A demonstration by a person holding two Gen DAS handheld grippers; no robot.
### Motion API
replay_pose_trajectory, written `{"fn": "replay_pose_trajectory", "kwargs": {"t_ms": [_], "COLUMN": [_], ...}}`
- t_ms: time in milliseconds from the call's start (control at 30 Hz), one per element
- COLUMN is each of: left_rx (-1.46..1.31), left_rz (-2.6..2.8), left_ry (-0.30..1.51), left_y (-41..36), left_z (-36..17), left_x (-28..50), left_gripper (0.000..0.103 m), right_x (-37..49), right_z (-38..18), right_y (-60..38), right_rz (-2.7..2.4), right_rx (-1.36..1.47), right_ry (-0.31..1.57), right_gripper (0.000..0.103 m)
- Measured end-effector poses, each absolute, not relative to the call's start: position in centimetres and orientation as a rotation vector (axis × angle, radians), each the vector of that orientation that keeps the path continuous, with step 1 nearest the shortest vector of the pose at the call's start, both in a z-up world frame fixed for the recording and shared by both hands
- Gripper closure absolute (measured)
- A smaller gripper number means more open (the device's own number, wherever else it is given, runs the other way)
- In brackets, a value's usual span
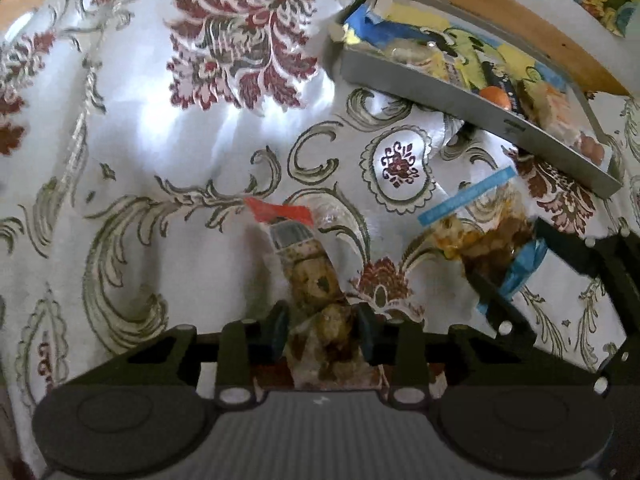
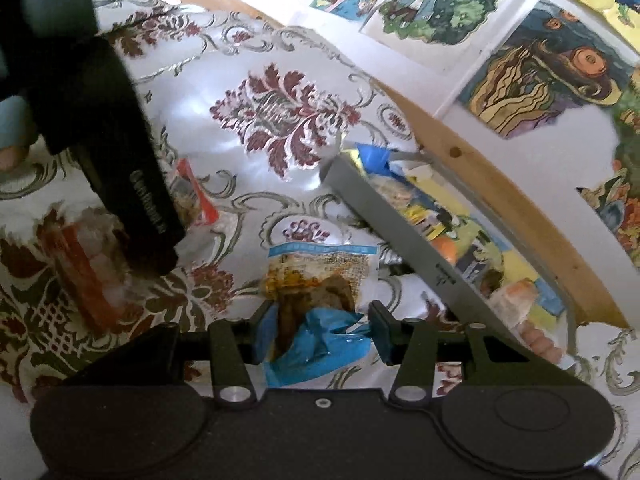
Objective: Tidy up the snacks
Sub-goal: 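Close the right gripper on the blue-tagged packet while the left grasps the red-capped stick, then carry the blue-tagged packet and red-capped stick to the tray with both tools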
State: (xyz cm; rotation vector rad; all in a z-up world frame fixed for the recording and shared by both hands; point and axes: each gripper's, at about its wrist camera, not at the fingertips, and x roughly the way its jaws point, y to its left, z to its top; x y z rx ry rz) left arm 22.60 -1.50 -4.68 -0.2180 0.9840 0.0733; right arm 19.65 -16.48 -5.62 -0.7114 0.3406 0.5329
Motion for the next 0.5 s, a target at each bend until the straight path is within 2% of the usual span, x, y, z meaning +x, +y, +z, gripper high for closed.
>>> {"fn": "replay_pose_trajectory", "kwargs": {"t_ms": [500], "left_rx": [-0.198], "left_rz": [0.121], "left_ry": [0.87], "left_y": [-2.8], "left_z": [-1.9], "left_x": [21.3], "left_gripper": [0.073], "right_x": [19.6], "right_z": [-2.7], "right_y": [-18.2], "right_rz": [0.486], "right_rx": [-0.631], "right_ry": [0.283], "right_gripper": [0.052]}}
